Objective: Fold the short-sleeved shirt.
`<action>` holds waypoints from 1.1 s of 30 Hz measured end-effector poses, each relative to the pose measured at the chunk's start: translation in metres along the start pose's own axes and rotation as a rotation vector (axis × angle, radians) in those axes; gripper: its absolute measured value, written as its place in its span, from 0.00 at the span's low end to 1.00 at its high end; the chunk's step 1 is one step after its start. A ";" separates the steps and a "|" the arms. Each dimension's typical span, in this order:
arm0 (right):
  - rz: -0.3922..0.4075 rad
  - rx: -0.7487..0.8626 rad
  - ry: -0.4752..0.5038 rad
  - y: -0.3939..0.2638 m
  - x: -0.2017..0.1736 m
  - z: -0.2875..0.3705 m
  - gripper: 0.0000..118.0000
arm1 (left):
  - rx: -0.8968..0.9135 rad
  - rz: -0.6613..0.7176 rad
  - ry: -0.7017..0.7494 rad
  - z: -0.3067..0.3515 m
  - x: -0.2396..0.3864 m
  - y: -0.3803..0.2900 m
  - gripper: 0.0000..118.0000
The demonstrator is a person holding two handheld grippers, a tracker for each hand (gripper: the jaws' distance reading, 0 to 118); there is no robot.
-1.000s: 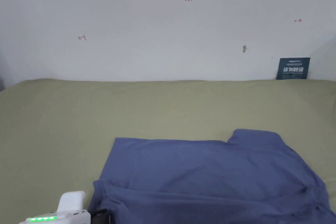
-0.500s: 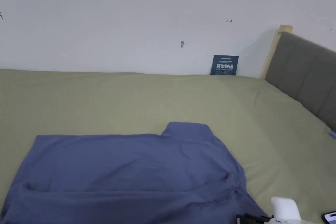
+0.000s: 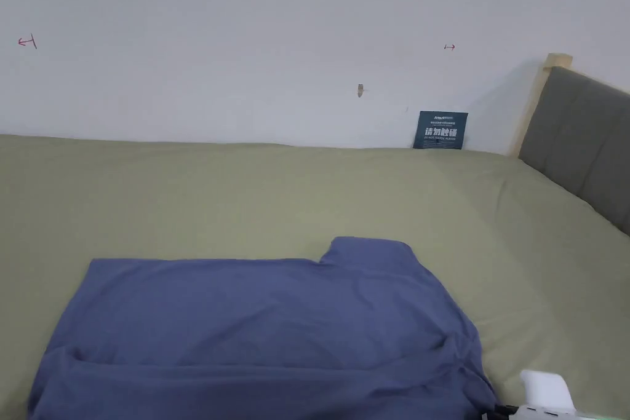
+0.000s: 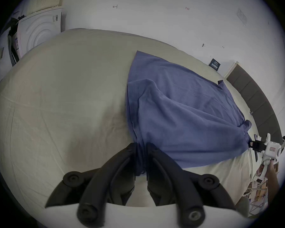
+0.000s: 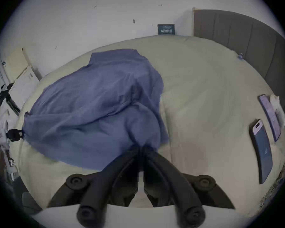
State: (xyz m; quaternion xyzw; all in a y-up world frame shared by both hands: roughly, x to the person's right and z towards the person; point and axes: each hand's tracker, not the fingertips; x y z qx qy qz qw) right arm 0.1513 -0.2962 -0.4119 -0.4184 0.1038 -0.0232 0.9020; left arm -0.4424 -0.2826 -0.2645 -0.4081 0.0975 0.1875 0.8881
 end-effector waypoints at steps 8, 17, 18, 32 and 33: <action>0.009 0.049 0.041 0.006 -0.008 0.034 0.04 | 0.012 -0.050 -0.038 0.025 0.000 0.007 0.10; 0.067 0.081 0.068 0.000 -0.016 0.097 0.04 | 0.041 -0.074 -0.096 0.073 0.000 0.001 0.10; 0.071 0.083 0.060 -0.002 -0.015 0.103 0.04 | 0.039 -0.084 -0.087 0.079 -0.001 -0.002 0.10; 0.027 -0.108 0.069 -0.094 0.017 0.140 0.04 | -0.103 -0.061 -0.104 0.110 -0.053 -0.093 0.09; 0.029 -0.111 0.071 -0.100 0.017 0.139 0.04 | -0.111 -0.048 -0.110 0.110 -0.058 -0.099 0.10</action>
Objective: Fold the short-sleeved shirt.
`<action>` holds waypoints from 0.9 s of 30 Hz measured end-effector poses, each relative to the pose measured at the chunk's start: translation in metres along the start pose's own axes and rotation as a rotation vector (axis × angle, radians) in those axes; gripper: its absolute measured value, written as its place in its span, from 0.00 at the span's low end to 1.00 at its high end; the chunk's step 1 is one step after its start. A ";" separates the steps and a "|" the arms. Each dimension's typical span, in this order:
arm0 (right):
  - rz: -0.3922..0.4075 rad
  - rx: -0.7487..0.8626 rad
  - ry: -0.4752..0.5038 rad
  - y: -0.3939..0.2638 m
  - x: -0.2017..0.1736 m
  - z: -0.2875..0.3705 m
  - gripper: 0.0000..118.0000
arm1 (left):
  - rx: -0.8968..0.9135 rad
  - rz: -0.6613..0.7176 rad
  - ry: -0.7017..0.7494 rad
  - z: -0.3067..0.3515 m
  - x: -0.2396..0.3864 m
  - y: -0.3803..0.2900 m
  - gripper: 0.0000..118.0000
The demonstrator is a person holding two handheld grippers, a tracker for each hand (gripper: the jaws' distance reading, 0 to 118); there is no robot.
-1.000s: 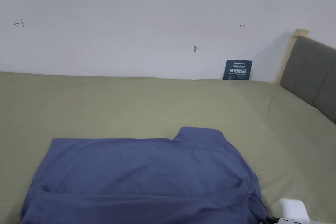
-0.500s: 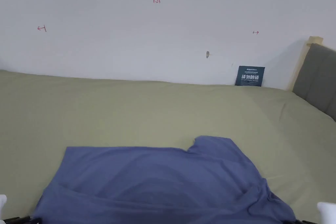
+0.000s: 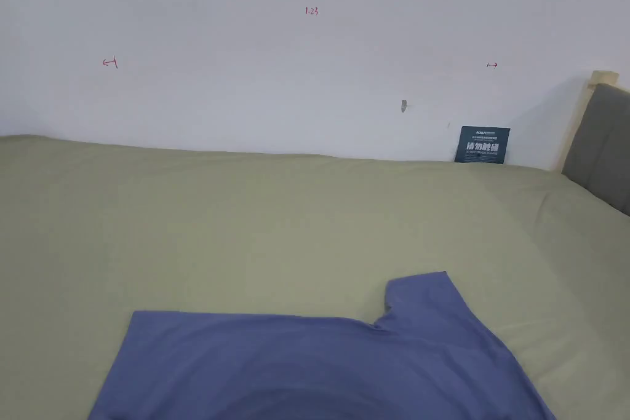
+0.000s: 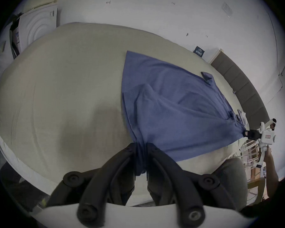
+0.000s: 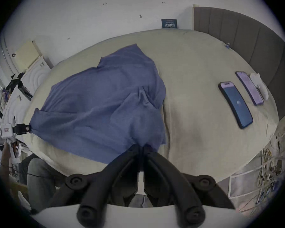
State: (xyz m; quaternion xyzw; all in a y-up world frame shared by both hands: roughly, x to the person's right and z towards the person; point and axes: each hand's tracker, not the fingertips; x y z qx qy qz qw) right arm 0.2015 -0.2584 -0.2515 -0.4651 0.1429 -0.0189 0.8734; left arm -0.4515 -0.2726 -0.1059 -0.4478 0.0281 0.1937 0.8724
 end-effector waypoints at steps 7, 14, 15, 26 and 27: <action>-0.050 -0.031 0.010 -0.009 0.010 -0.015 0.25 | 0.074 0.165 -0.139 -0.013 -0.037 -0.032 0.30; -0.011 0.127 -0.068 0.011 0.004 0.043 0.50 | 0.252 0.255 -0.031 0.057 -0.026 -0.024 0.52; -0.005 0.154 -0.067 0.019 -0.005 0.052 0.50 | 0.282 0.201 -0.018 0.068 -0.007 -0.016 0.53; 0.066 0.340 -0.046 0.044 -0.159 0.064 0.04 | 0.276 -0.117 0.047 0.039 0.186 0.021 0.36; 0.091 0.346 -0.046 0.038 -0.172 0.061 0.04 | 0.282 -0.131 0.029 0.036 0.203 0.014 0.16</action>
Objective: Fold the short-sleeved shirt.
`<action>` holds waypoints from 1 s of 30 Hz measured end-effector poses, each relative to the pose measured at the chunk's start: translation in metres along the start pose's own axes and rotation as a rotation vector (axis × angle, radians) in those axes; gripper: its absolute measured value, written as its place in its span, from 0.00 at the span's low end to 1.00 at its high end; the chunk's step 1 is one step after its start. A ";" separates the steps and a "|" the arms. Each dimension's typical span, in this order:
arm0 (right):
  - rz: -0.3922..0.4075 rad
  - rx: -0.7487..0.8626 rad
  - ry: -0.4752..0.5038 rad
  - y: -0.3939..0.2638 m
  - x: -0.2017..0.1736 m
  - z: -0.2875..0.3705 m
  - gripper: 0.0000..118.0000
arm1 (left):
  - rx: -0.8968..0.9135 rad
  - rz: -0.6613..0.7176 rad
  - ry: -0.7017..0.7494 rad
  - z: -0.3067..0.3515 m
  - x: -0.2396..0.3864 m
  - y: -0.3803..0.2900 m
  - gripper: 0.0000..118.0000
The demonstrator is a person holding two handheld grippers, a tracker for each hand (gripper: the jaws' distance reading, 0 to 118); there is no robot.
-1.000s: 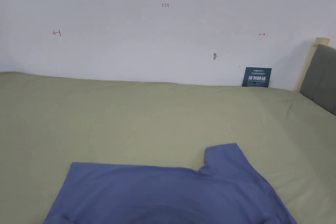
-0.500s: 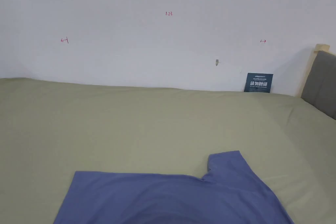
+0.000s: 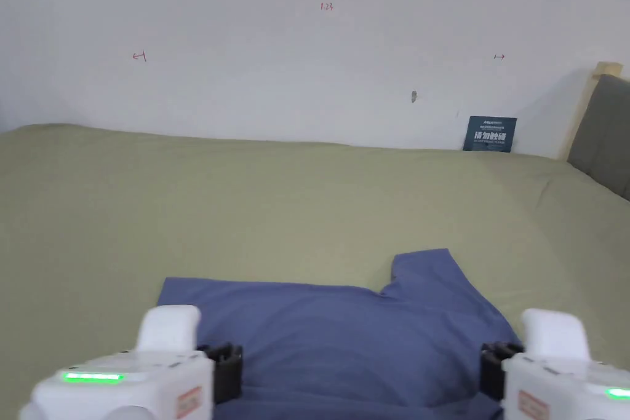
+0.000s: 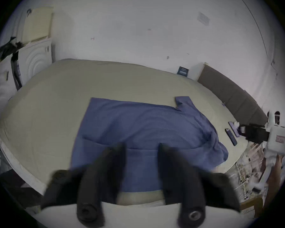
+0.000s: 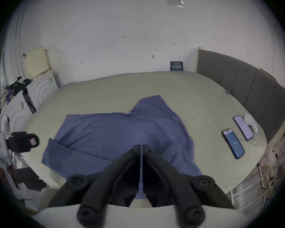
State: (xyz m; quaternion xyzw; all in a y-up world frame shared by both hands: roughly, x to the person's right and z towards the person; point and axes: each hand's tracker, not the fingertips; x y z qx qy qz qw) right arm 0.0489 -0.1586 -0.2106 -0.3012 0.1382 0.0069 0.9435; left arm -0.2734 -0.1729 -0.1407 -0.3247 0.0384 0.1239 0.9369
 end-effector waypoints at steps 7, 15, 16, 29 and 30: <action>0.076 -0.070 0.065 -0.038 -0.047 -0.018 0.03 | -0.019 -0.098 -0.032 -0.011 0.057 -0.036 0.00; 0.022 -0.126 0.092 -0.038 -0.027 -0.050 0.03 | -0.039 -0.002 -0.021 -0.047 -0.017 0.021 0.00; 0.019 -0.125 0.092 -0.036 -0.023 -0.054 0.03 | -0.040 0.012 -0.011 -0.058 -0.033 0.038 0.00; -0.076 -0.182 0.107 0.003 0.028 -0.109 0.03 | -0.408 0.116 0.115 -0.260 -0.184 0.182 0.99; -0.079 -0.186 0.108 0.004 0.032 -0.112 0.03 | -0.445 0.095 0.110 -0.274 -0.187 0.180 0.98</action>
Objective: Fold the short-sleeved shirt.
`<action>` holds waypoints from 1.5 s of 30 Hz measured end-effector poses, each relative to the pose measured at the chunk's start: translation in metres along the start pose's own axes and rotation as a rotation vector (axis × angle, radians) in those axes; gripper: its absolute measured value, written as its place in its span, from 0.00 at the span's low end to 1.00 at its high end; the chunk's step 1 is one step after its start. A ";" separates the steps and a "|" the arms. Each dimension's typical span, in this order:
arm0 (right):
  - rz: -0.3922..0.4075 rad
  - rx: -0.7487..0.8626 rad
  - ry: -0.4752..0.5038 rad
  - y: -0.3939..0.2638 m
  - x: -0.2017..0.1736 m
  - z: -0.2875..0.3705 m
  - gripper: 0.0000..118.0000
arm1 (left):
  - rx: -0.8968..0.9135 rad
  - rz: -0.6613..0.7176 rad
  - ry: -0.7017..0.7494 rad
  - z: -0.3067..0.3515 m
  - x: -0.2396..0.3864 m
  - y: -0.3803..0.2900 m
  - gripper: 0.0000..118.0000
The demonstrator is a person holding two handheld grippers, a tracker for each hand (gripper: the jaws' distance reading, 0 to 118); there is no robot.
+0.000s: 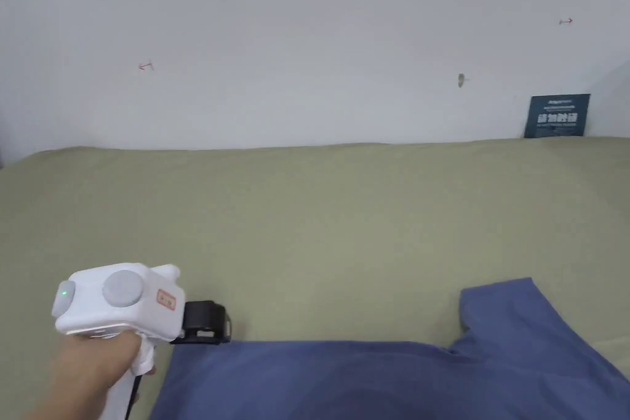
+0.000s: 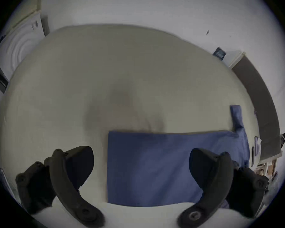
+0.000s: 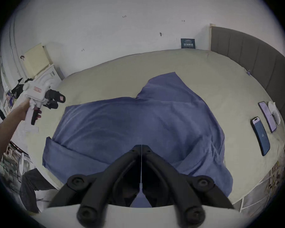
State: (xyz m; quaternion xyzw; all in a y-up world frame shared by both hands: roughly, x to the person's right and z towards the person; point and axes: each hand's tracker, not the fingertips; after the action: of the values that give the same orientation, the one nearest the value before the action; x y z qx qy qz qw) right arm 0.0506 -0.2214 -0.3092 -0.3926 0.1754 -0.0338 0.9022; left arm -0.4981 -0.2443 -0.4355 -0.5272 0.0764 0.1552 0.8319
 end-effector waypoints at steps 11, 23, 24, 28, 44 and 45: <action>0.011 -0.110 0.003 0.107 0.094 -0.064 0.62 | -0.036 -0.072 0.126 -0.006 0.020 -0.024 0.01; -0.041 -0.613 -0.136 0.191 0.164 -0.205 0.62 | -0.050 -0.028 0.038 0.004 0.024 -0.028 0.01; -0.026 -0.607 -0.144 0.190 0.162 -0.211 0.62 | -0.052 -0.032 0.045 0.004 0.026 -0.028 0.01; 0.104 -0.632 -0.176 0.187 0.148 -0.221 0.62 | -0.066 -0.046 0.040 -0.001 0.028 -0.028 0.01; 0.234 -0.352 -0.118 0.187 0.094 -0.092 0.00 | 0.086 -0.134 -0.041 0.073 0.029 -0.057 0.01; 0.249 -0.338 -0.103 0.185 0.092 -0.077 0.00 | 0.103 -0.139 -0.052 0.085 0.028 -0.062 0.01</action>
State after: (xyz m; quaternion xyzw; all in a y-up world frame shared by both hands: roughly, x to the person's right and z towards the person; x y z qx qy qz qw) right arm 0.0963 -0.1654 -0.5179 -0.5145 0.1797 0.1280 0.8286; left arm -0.4543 -0.1874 -0.3540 -0.4835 0.0258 0.1065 0.8684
